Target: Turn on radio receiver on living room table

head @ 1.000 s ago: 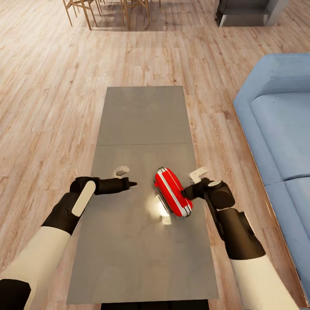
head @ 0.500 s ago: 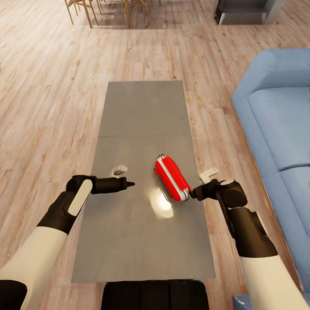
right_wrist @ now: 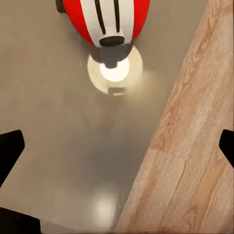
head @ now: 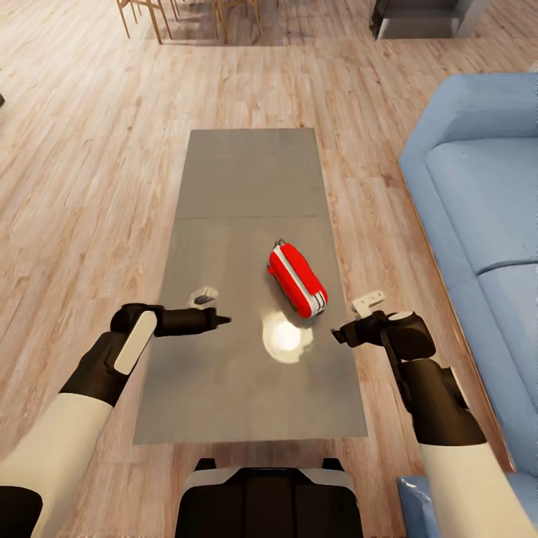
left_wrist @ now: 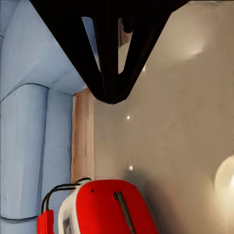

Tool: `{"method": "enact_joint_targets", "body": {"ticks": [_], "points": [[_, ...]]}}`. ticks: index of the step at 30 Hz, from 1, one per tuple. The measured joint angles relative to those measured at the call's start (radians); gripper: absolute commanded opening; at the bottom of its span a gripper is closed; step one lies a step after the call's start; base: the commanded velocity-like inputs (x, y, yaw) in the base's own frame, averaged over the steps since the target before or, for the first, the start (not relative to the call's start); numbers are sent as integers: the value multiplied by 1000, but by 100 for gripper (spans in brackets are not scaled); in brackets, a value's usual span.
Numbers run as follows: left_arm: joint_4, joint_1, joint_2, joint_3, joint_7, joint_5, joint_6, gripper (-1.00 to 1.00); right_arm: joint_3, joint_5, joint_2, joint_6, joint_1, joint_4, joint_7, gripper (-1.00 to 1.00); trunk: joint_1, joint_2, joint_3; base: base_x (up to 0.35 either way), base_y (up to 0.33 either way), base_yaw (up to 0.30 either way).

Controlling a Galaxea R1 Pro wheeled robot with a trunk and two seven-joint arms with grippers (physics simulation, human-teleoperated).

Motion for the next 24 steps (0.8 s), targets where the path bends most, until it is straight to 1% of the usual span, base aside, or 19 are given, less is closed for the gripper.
{"method": "enact_joint_targets", "body": {"ticks": [2, 5, 9, 21, 24], "points": [[0, 0, 7, 0, 0, 0, 3, -100, -7, 3, -1, 0, 0, 0, -1, 100, 0, 0, 0, -76, 0, 0], [0, 0, 13, 0, 0, 1, 6, -100, -13, 7, -21, 0, 0, 0, -4, 100, 0, 0, 0, -34, 0, 0], [0, 0, 16, 0, 0, -1, 7, -100, -17, 4, -35, 0, 0, 2, -9, 100, 0, 0, 0, -11, 0, 0], [6, 0, 18, 0, 1, -3, 6, -100, -19, 4, -40, -3, 0, 6, -15, 100, 0, 0, 1, -1, 0, 0], [10, 0, 18, 0, 1, -4, 5, -100, -19, 5, -40, -3, 0, 6, -26, 100, 0, 0, 3, 0, 0, 0]]}}
